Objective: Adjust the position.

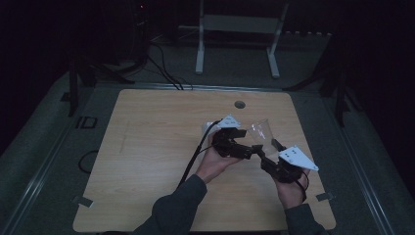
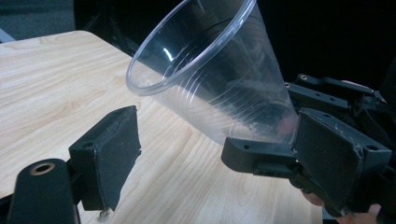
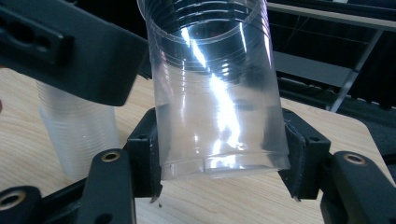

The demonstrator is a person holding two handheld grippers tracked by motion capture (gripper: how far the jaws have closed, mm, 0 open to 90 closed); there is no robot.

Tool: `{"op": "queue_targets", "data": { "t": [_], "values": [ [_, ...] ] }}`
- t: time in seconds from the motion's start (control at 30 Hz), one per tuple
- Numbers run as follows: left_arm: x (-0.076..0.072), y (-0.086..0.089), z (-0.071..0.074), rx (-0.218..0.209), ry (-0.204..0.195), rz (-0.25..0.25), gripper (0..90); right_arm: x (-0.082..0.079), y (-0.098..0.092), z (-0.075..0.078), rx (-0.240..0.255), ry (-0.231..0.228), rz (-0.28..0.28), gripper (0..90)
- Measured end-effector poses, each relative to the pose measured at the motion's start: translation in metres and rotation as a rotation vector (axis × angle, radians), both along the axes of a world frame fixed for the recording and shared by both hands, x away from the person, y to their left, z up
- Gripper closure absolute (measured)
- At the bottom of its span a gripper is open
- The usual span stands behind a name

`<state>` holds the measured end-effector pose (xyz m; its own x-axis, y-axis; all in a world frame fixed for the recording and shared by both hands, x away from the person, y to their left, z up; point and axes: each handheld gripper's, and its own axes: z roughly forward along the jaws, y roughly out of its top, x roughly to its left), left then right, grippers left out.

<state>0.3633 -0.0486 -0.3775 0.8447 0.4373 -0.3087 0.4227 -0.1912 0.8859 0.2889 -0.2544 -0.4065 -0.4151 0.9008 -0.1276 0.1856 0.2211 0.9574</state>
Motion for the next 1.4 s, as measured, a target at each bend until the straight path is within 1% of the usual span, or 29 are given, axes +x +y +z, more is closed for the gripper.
{"op": "queue_targets", "data": {
  "t": [0.27,0.33,0.4,0.7,0.83,0.87,0.9,0.93,1.07,1.1,1.3,1.33,1.4],
  "values": [
    [0.001,-0.005,-0.001,-0.016,0.02,0.005,14.8,0.0,0.001,0.0,0.001,-0.004,0.005,41.5],
    [0.003,-0.006,-0.001,-0.021,0.027,-0.001,14.9,-0.001,0.001,0.0,0.002,-0.005,0.006,41.5],
    [0.004,-0.006,-0.001,-0.025,0.031,0.006,14.9,-0.001,0.001,0.0,0.003,-0.006,0.008,41.5],
    [0.008,-0.011,-0.002,-0.071,0.068,0.003,14.8,-0.001,0.002,-0.001,0.003,-0.011,0.012,41.5],
    [0.011,-0.013,-0.004,-0.109,0.098,-0.003,14.9,-0.001,0.003,-0.001,0.001,-0.014,0.019,41.5],
    [0.012,-0.014,-0.005,-0.121,0.111,0.003,14.8,-0.001,0.003,-0.001,0.001,-0.013,0.019,41.5],
    [0.012,-0.014,-0.005,-0.121,0.111,0.003,14.9,-0.001,0.003,-0.001,0.001,-0.012,0.021,41.5],
    [0.013,-0.014,-0.006,-0.14,0.132,-0.003,14.9,-0.001,0.003,-0.001,-0.001,-0.011,0.022,41.5],
    [0.013,-0.015,-0.006,-0.142,0.14,0.002,16.8,-0.001,0.003,-0.002,-0.004,-0.011,0.028,41.5],
    [0.013,-0.015,-0.007,-0.149,0.149,0.005,17.3,-0.001,0.003,-0.002,-0.007,-0.012,0.029,41.5],
    [0.013,-0.014,-0.006,-0.162,0.144,0.006,23.4,-0.001,0.002,-0.003,-0.009,-0.011,0.031,41.2],
    [0.012,-0.013,-0.005,-0.173,0.139,0.008,26.0,-0.001,0.002,-0.003,-0.014,-0.008,0.034,40.4],
    [0.012,-0.013,-0.005,-0.183,0.136,0.006,27.6,-0.001,0.002,-0.004,-0.016,-0.007,0.038,39.7]
  ]
}}
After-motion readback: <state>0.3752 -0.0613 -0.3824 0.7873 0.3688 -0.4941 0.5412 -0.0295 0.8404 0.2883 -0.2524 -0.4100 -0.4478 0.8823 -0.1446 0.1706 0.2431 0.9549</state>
